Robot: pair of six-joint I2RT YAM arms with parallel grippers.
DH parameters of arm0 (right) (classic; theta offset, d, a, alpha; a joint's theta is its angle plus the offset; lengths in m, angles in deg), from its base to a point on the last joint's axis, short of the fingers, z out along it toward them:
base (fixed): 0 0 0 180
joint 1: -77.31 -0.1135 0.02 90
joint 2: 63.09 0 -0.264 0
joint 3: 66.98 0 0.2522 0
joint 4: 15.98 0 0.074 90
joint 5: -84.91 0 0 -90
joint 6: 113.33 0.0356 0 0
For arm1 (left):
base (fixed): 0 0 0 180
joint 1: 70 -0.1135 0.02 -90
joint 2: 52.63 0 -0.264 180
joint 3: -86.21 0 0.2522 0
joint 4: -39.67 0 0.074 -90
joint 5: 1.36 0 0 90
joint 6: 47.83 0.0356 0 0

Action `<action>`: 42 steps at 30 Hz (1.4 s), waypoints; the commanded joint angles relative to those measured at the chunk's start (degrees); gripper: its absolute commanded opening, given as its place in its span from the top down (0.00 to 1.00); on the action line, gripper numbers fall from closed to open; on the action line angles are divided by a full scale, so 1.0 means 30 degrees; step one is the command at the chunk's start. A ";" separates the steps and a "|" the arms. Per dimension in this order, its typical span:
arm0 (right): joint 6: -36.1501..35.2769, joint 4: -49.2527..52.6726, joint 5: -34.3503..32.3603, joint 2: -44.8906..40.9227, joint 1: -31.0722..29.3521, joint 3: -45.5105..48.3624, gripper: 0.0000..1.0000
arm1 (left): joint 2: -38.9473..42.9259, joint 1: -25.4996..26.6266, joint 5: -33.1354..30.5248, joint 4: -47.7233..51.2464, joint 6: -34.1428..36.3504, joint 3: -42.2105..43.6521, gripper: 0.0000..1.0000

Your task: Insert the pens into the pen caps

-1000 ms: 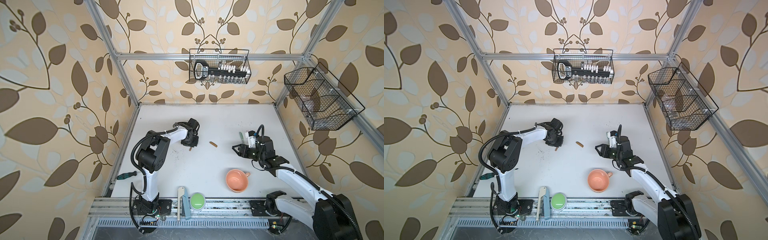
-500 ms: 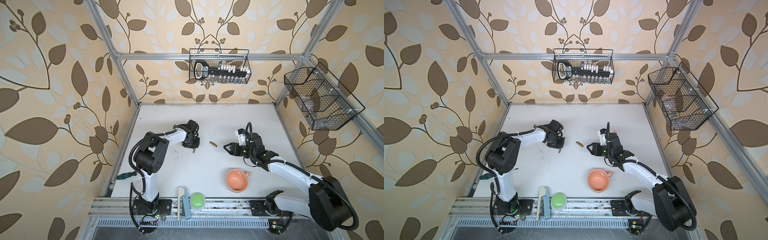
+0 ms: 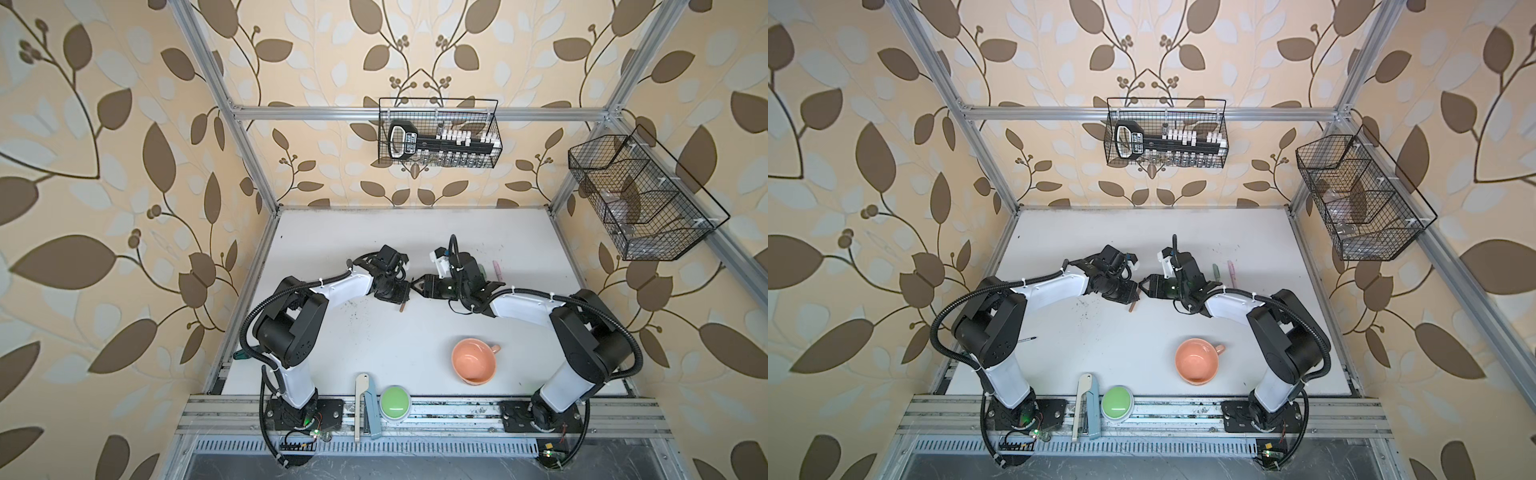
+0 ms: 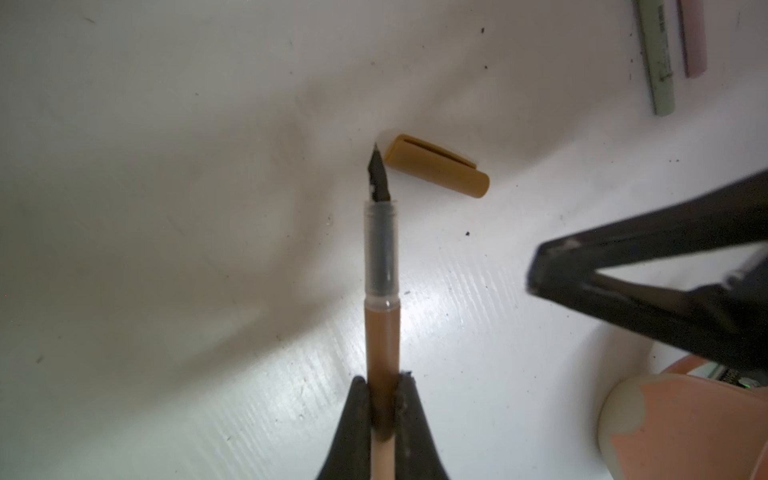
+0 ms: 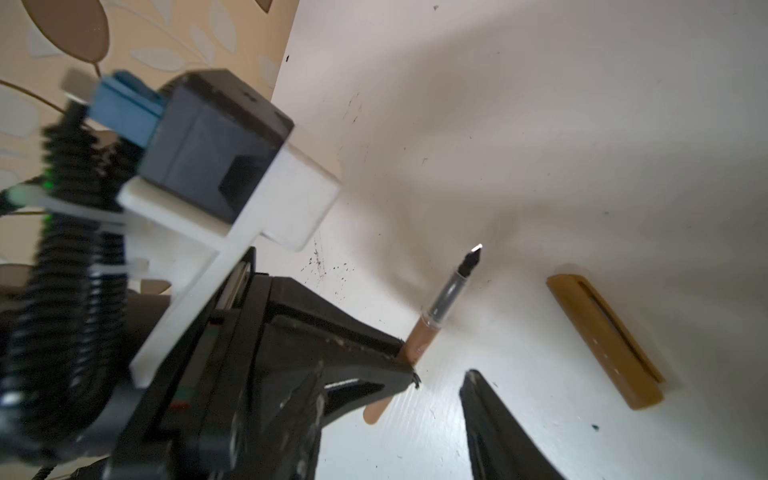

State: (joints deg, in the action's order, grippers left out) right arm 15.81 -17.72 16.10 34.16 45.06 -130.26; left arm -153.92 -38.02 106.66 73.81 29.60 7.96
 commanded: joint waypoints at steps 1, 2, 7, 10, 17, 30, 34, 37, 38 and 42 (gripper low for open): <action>0.0964 -0.1169 0.0211 0.0346 -0.0017 -0.0200 0.45 | 0.1237 0.0220 0.0360 -0.0215 0.0089 -0.0007 0.92; 0.1037 -0.1254 0.0191 0.0419 -0.0018 -0.0194 0.45 | 0.1300 0.0234 0.0322 -0.0209 0.0063 0.0021 0.92; 0.1707 -0.2013 0.0362 0.0841 0.0062 0.0080 0.45 | 0.1817 0.0322 0.0305 -0.0213 -0.0015 -0.0030 0.91; 0.2219 -0.2734 0.0505 0.1060 0.0170 0.0295 0.45 | 0.2105 0.0383 0.0204 -0.0184 -0.0093 -0.0037 0.91; 0.3758 -0.5398 0.1481 0.1875 0.0423 0.0715 0.48 | 0.2765 0.0614 0.0116 -0.0075 -0.0197 -0.0022 0.90; 0.4708 -0.6873 0.1972 0.2475 0.0602 0.0806 0.71 | 0.2993 0.0855 0.0087 0.0093 -0.0151 0.0051 0.89; 0.4639 -0.6762 0.1989 0.2460 0.0631 0.0773 0.85 | 0.3060 0.0891 0.0166 0.0062 -0.0316 0.0018 0.82; 0.4561 -0.6563 0.1989 0.2209 0.0772 0.0802 0.95 | 0.3367 0.0895 0.0405 -0.0135 -0.0529 0.0036 0.66; 0.4503 -0.6456 0.2020 0.2035 0.0908 0.0857 0.97 | 0.3611 0.0899 0.0475 -0.0216 -0.0625 0.0128 0.59; 0.4378 -0.6603 0.2543 0.0931 0.1543 0.1358 1.00 | 0.4966 0.0829 0.0713 -0.0844 -0.0893 0.0861 0.38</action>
State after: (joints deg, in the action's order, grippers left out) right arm 29.12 -36.28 22.24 39.86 48.47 -127.92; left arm -144.28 -35.83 106.77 73.20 27.61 9.42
